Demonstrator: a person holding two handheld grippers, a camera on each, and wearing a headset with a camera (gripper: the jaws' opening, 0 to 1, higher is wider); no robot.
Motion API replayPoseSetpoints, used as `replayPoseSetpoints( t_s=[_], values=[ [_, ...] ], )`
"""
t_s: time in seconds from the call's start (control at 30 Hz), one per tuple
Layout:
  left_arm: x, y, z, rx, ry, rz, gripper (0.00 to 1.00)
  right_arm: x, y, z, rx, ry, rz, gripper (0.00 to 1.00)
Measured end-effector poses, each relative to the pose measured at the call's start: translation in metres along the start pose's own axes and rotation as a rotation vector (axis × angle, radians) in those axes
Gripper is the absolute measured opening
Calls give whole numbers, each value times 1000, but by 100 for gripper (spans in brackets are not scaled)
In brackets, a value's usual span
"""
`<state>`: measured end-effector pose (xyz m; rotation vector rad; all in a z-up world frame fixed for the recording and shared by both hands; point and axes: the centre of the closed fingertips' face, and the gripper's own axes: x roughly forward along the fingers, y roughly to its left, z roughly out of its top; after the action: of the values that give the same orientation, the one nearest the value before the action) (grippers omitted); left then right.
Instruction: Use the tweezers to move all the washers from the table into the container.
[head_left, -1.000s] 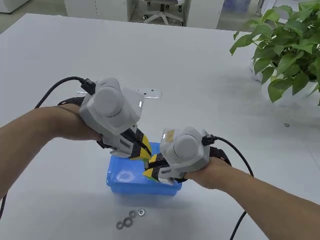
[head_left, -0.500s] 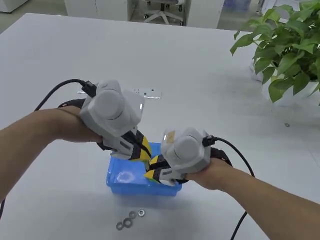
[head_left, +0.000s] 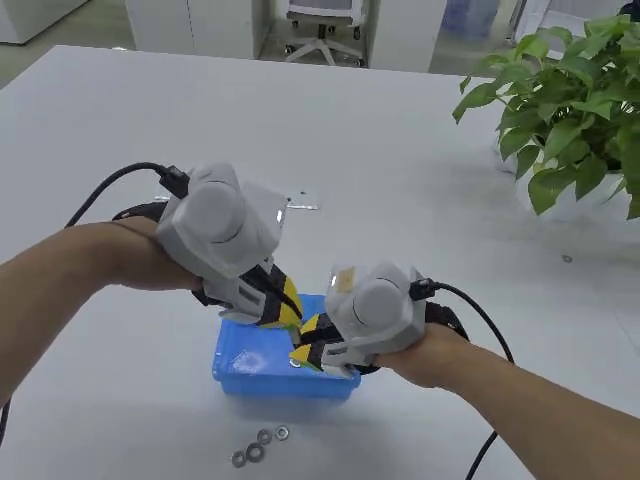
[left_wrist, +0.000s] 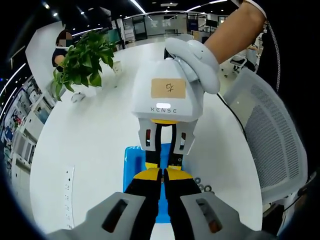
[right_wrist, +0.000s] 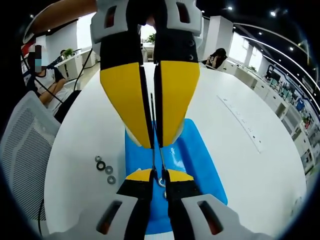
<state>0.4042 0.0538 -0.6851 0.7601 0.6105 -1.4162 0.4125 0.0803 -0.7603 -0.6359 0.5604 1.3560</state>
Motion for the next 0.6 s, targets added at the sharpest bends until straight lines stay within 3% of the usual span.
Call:
replayPoseSetpoints(
  t_s=[0.43, 0.6],
  values=[
    [-13, -9, 14, 21, -8, 24, 6, -16, 6, 12, -35, -16, -40, 11],
    [-17, -18, 20, 25, -3, 31, 6, -21, 12, 15, -51, -19, -50, 12]
  ],
)
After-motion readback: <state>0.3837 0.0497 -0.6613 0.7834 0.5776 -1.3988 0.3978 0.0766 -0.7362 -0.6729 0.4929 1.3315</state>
